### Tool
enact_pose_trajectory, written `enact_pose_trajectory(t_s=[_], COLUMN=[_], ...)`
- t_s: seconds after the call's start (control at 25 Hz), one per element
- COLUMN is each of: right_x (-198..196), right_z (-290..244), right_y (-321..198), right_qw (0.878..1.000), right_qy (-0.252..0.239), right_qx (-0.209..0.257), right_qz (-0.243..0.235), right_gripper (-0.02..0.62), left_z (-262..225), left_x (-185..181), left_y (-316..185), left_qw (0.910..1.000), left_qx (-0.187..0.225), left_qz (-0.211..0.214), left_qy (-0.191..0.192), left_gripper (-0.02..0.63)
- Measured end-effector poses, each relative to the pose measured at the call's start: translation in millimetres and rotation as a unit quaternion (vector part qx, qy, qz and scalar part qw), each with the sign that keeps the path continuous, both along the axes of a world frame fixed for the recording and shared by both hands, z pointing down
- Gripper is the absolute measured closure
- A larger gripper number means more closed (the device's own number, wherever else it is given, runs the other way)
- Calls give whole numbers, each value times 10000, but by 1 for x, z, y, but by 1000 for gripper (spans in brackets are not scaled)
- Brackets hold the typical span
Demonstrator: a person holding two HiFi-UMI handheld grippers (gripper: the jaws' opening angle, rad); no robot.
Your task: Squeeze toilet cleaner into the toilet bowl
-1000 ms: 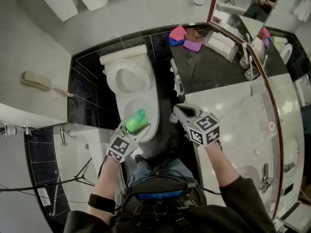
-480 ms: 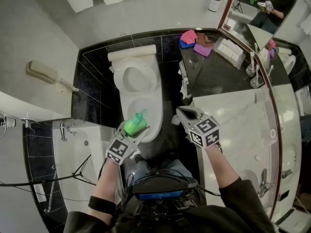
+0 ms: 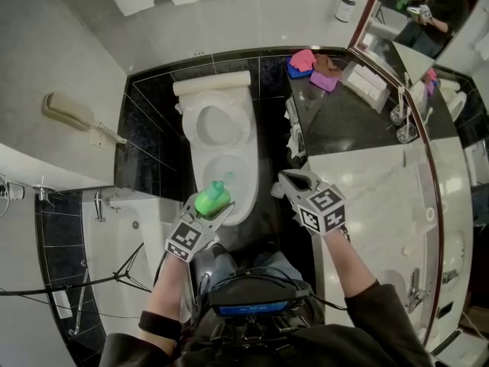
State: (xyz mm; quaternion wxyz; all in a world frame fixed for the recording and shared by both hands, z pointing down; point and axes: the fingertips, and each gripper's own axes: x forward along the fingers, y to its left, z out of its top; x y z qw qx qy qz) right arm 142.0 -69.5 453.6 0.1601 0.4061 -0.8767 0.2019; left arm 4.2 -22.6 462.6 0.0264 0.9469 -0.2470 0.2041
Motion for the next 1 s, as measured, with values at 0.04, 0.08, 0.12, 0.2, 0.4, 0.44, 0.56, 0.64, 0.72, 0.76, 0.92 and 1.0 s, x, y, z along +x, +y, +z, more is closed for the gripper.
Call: enact_pose_trajectory(t_s=[0.04, 0.08, 0.12, 0.2, 0.4, 0.44, 0.56, 0.64, 0.72, 0.76, 0.92, 1.0], right_x=[1, 2, 3, 7, 25, 31, 53, 69, 88, 98, 135, 150], right_z=[2, 3, 3, 3, 5, 6, 9, 10, 15, 19, 34, 38], right_y=[0, -1, -1, -1, 2, 3, 5, 4, 1, 1, -7, -16], right_qw=[10000, 10000, 10000, 10000, 9997, 9996, 9992, 9987, 9978, 9970, 9930, 9905], right_qy=[5, 7, 4, -13, -27, -20, 42, 123, 168, 165, 152, 157], right_qx=[-5, -10, -14, -21, -35, -33, -11, 2, -23, -49, -129, -152], right_qz=[17, 32, 45, 75, 242, 281, 408, 496, 648, 748, 1164, 1360], right_gripper=[595, 595, 595, 595, 595, 595, 595, 595, 595, 595, 595, 595], left_z=[-1, -2, -2, -1, -1, -1, -2, -3, -3, -2, 9, 11], left_x=[1, 3, 5, 11, 36, 44, 74, 99, 128, 142, 197, 226], left_y=[-1, -1, -2, -4, -16, -20, -33, -46, -60, -68, -103, -119], left_qw=[10000, 10000, 10000, 10000, 9997, 9996, 9991, 9986, 9977, 9971, 9941, 9909], left_qx=[-23, -46, -48, 31, 82, 92, 130, 154, 175, 177, 159, 175], left_qz=[-12, -27, -22, 82, 224, 260, 402, 503, 637, 711, 997, 1244], left_qy=[14, 23, 18, -32, 5, 8, 37, 114, 179, 212, 405, 476], left_gripper=[420, 420, 420, 420, 420, 420, 420, 420, 420, 420, 420, 420])
